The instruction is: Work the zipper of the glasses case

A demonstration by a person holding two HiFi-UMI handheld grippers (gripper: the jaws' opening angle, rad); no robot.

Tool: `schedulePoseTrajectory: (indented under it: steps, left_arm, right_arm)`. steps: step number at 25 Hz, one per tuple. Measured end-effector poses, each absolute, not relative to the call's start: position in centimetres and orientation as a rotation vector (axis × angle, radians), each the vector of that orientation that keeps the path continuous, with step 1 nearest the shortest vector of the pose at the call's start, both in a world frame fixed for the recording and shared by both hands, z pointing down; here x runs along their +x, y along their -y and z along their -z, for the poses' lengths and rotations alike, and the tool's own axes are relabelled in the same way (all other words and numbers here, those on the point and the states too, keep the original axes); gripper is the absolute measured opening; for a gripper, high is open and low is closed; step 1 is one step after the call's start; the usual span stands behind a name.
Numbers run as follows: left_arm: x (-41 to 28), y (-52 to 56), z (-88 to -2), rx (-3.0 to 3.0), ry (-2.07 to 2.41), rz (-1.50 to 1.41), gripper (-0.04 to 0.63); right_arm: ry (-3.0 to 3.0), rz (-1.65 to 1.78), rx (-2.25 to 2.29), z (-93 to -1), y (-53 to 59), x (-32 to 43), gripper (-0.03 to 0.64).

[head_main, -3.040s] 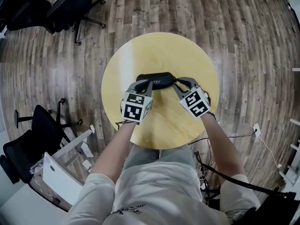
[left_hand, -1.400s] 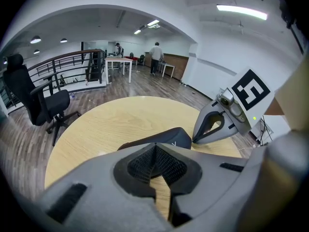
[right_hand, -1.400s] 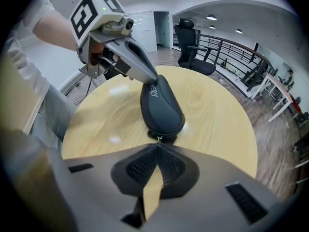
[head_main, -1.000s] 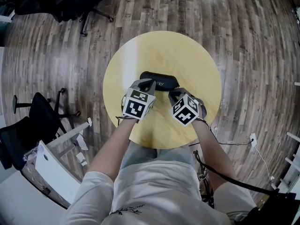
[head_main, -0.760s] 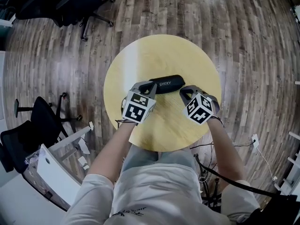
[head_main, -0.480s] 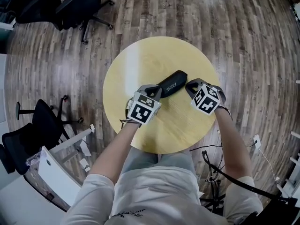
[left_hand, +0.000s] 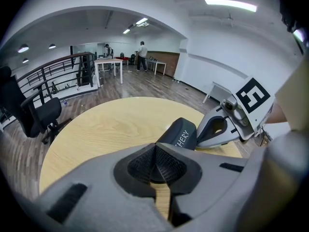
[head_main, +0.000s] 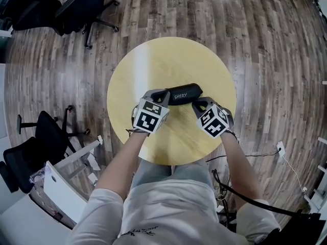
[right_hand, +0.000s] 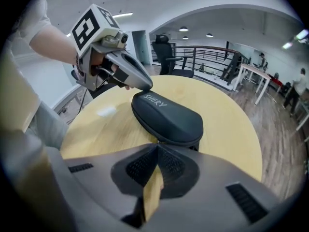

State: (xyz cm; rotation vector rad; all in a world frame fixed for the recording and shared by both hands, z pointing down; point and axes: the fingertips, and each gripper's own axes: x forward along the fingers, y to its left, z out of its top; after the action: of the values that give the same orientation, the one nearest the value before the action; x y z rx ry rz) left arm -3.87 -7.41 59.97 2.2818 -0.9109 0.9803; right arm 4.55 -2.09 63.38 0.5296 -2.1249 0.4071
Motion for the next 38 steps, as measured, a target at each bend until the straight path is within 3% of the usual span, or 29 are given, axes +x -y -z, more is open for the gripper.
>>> schedulePoseTrajectory:
  steps: [8, 14, 21, 38]
  left_arm:
    - [-3.6, 7.7, -59.9, 2.279, 0.928, -0.979, 0.006]
    - [-4.7, 4.4, -59.8, 2.243, 0.825, -0.99, 0.006]
    - [-6.1, 4.5, -60.3, 2.194, 0.871, -1.02, 0.006]
    - [-6.7, 5.2, -60.3, 2.194, 0.904, -1.004, 0.006]
  right_arm:
    - [2.127, -0.553, 0.643, -63.6, -0.2, 2.9, 0.0]
    - [2.172, -0.373, 0.666, -62.0, 4.4, 4.0, 0.0]
    - [2.16, -0.116, 0.374, -62.9, 8.1, 0.9, 0.0]
    - [2.204, -0.199, 0.23, -63.4, -0.1, -3.2, 0.0]
